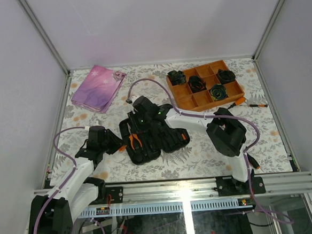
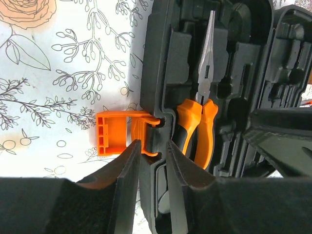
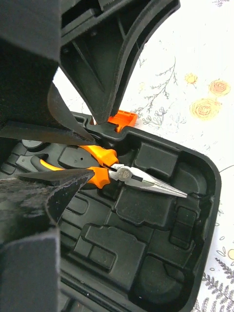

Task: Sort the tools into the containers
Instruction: Place the pliers in the storage box.

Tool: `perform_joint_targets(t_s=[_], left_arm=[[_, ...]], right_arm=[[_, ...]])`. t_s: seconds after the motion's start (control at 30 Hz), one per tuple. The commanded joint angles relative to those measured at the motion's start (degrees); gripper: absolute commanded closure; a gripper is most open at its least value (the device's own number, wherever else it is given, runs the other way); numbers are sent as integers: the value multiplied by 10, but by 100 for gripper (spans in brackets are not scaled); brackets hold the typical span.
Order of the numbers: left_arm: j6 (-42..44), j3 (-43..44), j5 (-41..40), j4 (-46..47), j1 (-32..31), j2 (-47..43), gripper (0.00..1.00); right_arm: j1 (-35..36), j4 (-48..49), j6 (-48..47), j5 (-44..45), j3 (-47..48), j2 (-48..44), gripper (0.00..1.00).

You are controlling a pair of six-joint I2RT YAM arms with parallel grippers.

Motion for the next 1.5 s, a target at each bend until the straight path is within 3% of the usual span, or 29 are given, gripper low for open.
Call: perform_joint_targets(t_s=[0.0, 0.87, 1.23, 1.47], left_arm=[[13, 14, -3, 2, -4, -2, 74], [14, 15, 6, 13, -4, 10, 74], [12, 15, -5, 2, -4, -1, 74], [14, 15, -4, 1, -4, -1, 74]], right_arm=[[-3, -14, 13, -18, 37, 16, 67], [5, -73, 3, -11, 83, 101, 70], [6, -16, -20, 43, 6, 0, 69], [6, -36, -41, 34, -3, 1, 64]])
